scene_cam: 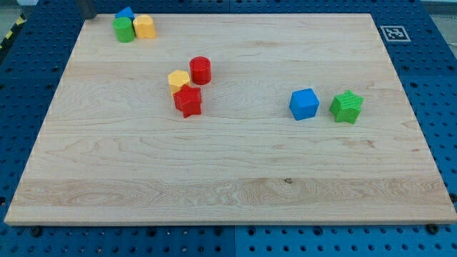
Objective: Move the blue triangle to the right of the green circle
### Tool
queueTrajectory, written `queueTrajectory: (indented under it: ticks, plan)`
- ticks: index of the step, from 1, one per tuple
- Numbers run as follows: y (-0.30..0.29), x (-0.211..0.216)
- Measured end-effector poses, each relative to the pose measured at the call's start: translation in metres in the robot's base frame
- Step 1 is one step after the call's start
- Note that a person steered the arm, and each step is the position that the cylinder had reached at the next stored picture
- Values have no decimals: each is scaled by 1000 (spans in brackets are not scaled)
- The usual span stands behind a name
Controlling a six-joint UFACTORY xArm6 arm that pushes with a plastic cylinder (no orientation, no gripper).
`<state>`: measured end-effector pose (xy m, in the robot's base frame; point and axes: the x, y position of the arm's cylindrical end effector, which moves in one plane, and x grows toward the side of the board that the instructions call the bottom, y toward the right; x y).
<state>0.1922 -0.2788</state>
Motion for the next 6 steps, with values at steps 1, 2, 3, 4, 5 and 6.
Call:
queueTrajectory:
  ticks: [1,2,3,4,5,6]
  plan:
    - [58,0]
    - [96,5]
    - [100,15]
    - [83,14]
    - [71,14]
    - [85,16]
